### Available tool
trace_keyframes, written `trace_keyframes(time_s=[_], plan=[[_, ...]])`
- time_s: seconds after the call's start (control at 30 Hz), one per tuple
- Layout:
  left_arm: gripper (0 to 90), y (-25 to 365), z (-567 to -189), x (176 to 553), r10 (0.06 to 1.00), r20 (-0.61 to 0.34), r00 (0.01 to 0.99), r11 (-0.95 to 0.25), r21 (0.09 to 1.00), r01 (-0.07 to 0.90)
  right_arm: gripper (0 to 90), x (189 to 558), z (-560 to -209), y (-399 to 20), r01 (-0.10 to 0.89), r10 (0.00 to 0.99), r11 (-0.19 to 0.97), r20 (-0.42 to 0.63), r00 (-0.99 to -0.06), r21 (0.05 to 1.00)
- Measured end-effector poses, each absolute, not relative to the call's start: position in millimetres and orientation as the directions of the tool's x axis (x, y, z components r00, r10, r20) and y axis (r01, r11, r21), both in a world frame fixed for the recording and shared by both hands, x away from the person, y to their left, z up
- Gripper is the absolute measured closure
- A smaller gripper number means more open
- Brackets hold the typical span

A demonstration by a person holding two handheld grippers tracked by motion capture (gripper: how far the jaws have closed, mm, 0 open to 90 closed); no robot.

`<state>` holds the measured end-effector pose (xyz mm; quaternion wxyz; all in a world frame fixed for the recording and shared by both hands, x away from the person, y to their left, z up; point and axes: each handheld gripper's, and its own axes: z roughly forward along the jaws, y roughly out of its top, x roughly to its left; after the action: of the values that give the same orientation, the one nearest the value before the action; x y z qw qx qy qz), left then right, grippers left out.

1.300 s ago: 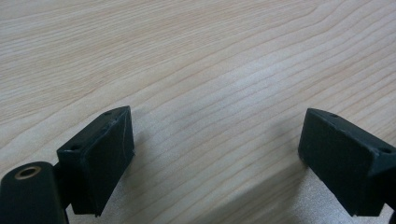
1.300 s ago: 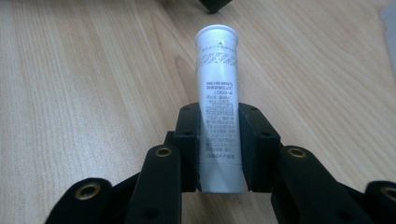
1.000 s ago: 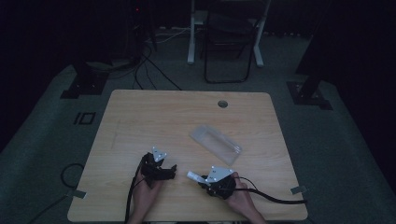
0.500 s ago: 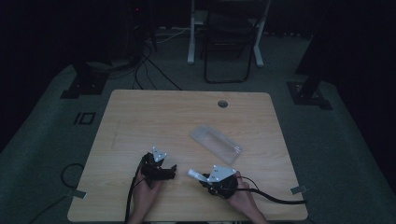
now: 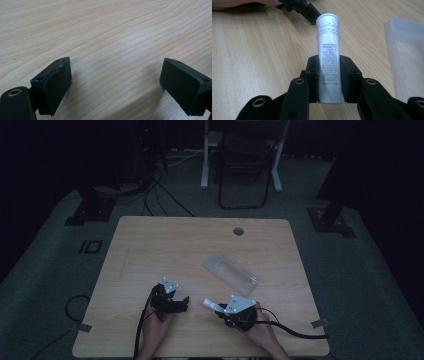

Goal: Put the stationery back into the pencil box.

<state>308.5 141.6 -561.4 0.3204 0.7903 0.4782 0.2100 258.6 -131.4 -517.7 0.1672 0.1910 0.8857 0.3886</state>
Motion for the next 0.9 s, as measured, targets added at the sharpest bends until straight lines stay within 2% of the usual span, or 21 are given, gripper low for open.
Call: trace_keyframes(time_s=[0.9], plan=[[10.8,141.6,-561.4,308.5,0.891,0.025,0.454,-0.337,0.708,0.621,71.4,264.2,-503.7,-147.0,0.215,0.516,0.601,-0.168,-0.840,0.770]])
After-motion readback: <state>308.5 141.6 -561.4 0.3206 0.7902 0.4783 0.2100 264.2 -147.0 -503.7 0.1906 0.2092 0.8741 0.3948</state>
